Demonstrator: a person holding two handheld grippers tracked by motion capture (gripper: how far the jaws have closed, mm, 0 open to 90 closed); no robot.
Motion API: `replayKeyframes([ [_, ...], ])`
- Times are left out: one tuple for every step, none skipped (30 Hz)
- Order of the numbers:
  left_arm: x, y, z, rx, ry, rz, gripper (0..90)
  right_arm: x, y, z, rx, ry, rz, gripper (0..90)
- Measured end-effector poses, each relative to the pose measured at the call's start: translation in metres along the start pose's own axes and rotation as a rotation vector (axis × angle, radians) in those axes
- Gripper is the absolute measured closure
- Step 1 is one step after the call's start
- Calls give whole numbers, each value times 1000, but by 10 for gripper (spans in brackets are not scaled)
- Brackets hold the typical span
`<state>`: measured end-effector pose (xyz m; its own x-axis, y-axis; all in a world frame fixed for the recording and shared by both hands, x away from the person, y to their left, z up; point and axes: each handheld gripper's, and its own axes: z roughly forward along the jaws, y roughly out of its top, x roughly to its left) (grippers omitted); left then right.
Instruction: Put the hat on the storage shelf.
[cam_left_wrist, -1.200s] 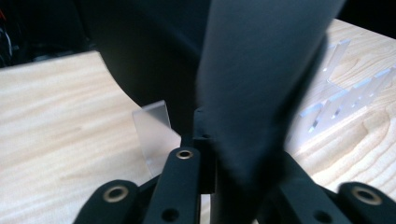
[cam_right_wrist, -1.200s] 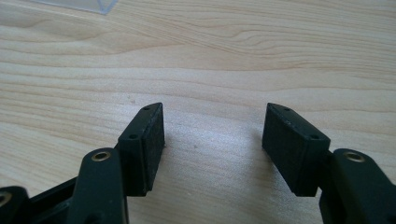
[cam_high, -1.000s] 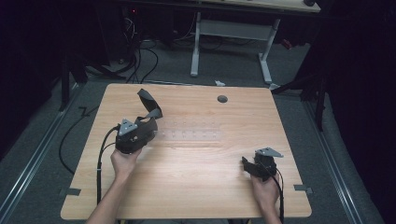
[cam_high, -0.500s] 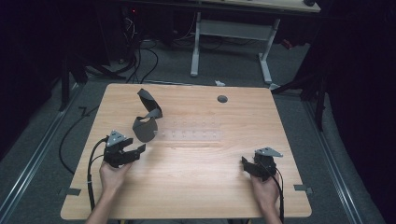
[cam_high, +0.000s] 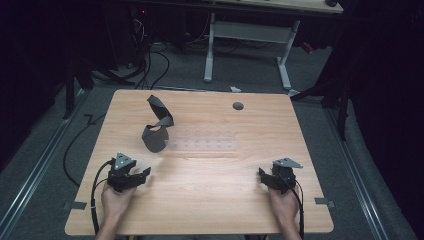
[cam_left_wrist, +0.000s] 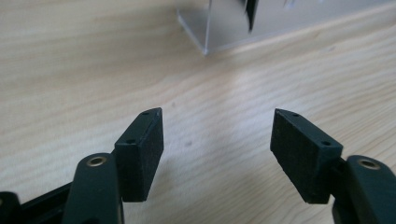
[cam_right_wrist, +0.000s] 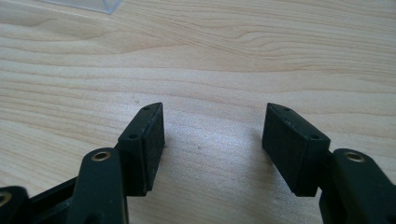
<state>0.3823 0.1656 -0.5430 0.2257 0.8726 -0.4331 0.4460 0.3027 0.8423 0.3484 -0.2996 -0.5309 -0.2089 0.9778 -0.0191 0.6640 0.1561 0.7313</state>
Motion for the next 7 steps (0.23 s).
replayKeyframes([
  [1,-3,2,3,13,11,350,0,0,0,0,0,0,392],
  [2,-4,2,1,22,33,339,0,0,0,1,1,1,392],
  [2,-4,2,0,24,35,336,0,0,0,0,0,-1,392],
  [2,-3,2,5,22,34,333,0,0,0,1,0,2,392],
  [3,-3,2,5,24,34,326,0,0,0,1,0,2,392],
  [3,-3,2,5,27,33,316,0,0,0,1,-1,1,392],
  [2,-4,2,3,33,31,310,0,0,0,1,-1,2,392],
])
